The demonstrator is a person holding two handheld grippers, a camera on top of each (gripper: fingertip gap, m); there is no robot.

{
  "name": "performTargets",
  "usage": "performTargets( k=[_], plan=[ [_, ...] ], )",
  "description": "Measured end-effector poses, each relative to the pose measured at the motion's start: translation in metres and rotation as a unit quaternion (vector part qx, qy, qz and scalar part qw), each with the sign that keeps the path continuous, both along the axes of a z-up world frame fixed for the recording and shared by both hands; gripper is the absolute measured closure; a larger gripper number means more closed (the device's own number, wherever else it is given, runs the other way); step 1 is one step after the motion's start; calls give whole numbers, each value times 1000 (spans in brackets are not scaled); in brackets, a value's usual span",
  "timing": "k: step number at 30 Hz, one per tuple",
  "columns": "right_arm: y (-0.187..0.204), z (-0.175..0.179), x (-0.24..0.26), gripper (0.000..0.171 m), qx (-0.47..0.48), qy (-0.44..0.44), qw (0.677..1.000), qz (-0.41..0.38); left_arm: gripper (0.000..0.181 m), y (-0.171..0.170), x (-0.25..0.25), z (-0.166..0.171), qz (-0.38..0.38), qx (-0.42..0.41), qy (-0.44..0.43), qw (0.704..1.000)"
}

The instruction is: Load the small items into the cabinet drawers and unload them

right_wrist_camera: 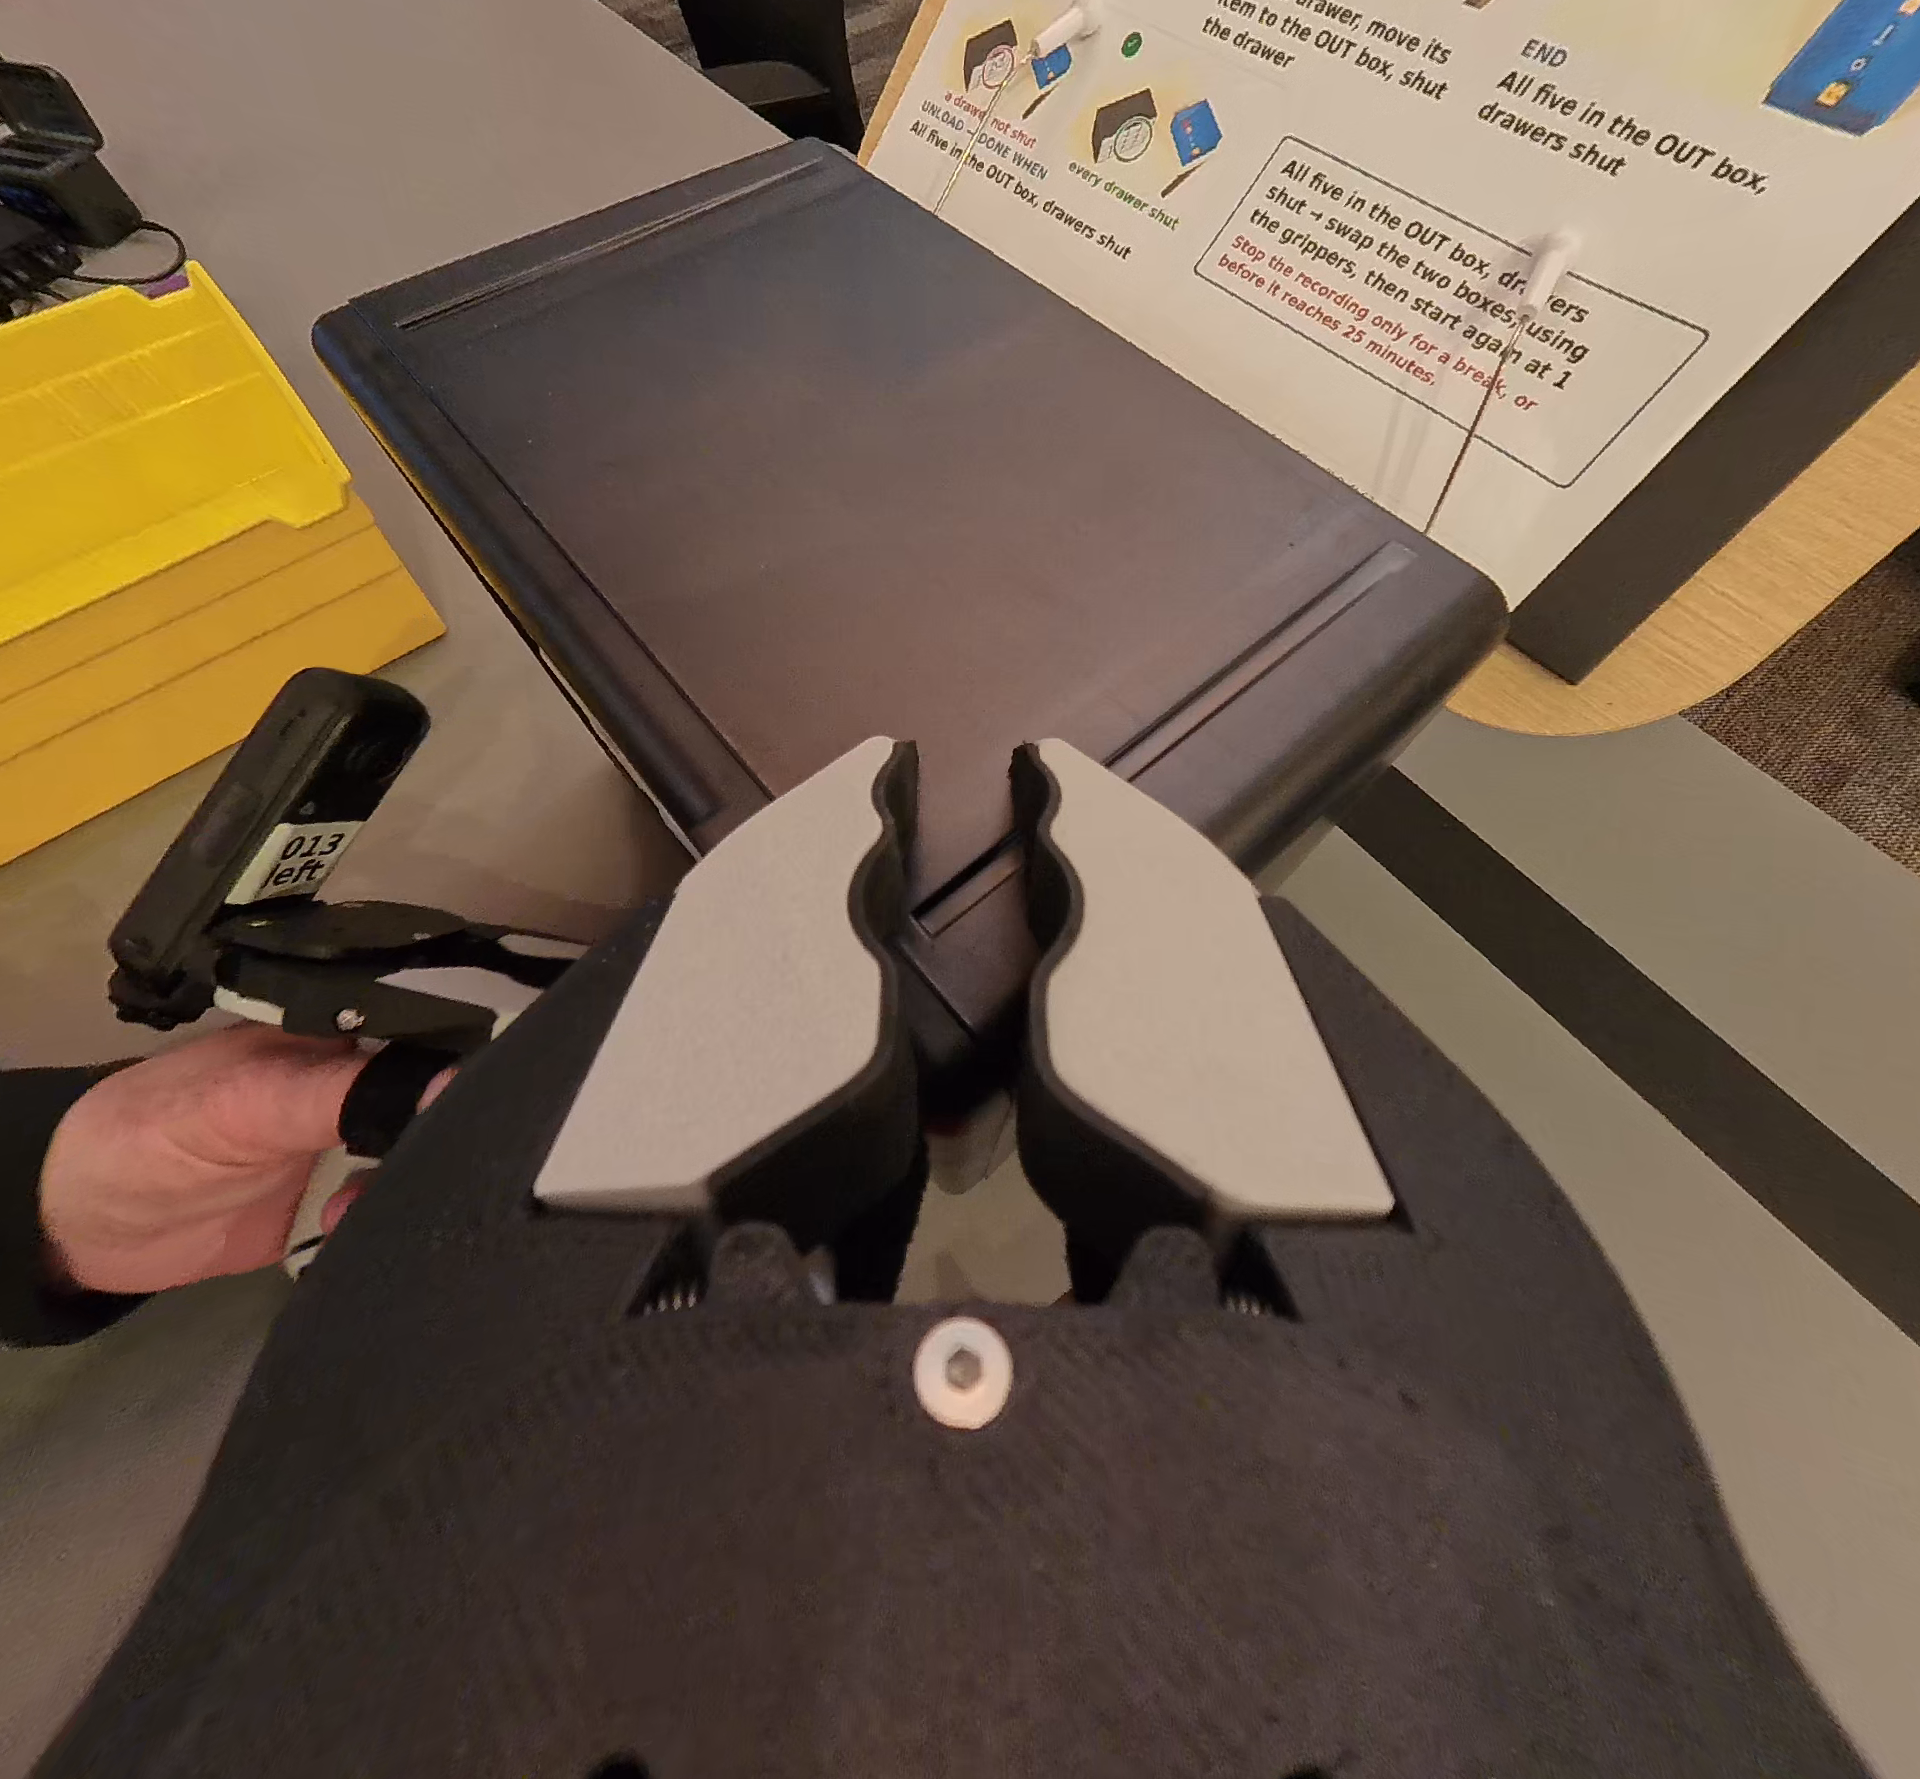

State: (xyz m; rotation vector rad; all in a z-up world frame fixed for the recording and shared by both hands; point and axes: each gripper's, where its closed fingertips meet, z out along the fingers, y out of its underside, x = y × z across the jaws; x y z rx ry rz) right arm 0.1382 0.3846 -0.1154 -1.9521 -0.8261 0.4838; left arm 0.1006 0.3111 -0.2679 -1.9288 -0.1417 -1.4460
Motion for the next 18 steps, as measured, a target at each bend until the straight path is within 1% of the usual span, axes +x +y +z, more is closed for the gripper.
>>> performTargets(
  k=[6,8,9,11,14,16,18],
  plan=[
    [0,0,0,153,1,0,1000,0,140,-33,-4,-4,-23,-6,19,1000],
    [0,0,0,153,1,0,1000,0,143,-48,-4,-6,-35,1,46,998],
    [0,0,0,153,0,0,1000,0,143,-54,-4,-4,-37,11,54,998],
    [0,0,0,153,1,0,1000,0,145,-63,-4,3,-41,18,43,998],
    [0,0,0,153,1,0,1000,-1,137,-76,3,-6,-76,1,68,995],
    [0,0,0,153,1,0,1000,-2,131,-74,-1,-12,-60,-10,68,996],
    [0,0,0,153,2,-1,1000,-3,124,-62,-11,-10,-24,-8,61,998]
  ],
)
